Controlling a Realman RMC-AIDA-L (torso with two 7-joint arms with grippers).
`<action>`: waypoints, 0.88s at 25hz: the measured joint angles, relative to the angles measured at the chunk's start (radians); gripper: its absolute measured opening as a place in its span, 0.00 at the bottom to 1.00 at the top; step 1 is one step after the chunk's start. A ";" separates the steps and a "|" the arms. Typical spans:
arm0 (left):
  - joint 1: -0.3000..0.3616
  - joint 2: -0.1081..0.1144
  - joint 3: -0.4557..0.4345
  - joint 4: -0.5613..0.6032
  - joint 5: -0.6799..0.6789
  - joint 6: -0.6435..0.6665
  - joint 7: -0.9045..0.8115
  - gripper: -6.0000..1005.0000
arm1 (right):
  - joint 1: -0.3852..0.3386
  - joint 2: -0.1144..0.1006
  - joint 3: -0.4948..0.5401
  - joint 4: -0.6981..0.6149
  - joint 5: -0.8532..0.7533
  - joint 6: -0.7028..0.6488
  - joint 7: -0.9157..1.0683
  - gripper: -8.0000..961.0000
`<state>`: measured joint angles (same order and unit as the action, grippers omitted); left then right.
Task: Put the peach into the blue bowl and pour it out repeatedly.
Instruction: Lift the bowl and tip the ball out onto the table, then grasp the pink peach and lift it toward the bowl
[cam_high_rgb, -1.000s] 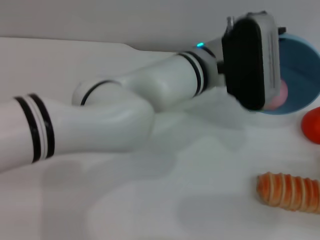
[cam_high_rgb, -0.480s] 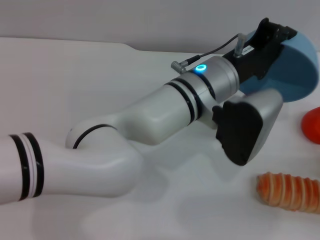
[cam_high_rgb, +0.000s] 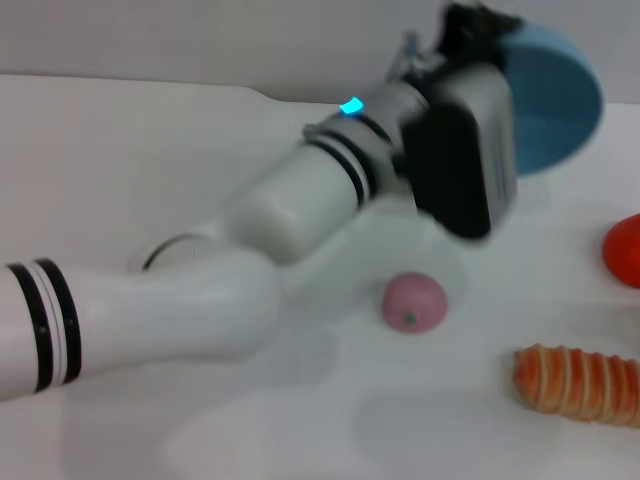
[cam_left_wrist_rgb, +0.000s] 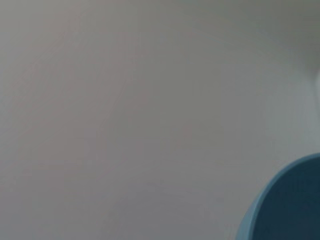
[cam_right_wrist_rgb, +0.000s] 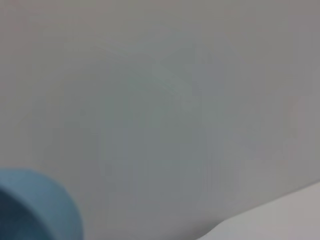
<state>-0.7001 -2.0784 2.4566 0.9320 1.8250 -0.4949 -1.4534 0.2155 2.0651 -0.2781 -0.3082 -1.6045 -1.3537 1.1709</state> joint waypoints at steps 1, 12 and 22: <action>-0.002 0.000 -0.022 0.001 -0.046 0.007 -0.020 0.00 | 0.003 -0.001 -0.009 -0.018 -0.026 -0.006 0.057 0.52; -0.026 0.012 -0.420 -0.076 -0.679 0.499 -0.076 0.00 | 0.099 -0.007 -0.092 -0.378 -0.494 -0.193 0.671 0.52; -0.047 0.018 -0.517 -0.241 -0.745 0.883 -0.386 0.00 | 0.293 -0.006 -0.215 -0.427 -0.730 -0.151 0.869 0.52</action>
<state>-0.7469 -2.0600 1.9396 0.6913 1.0796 0.3883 -1.8390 0.5090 2.0587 -0.4931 -0.7355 -2.3346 -1.5047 2.0402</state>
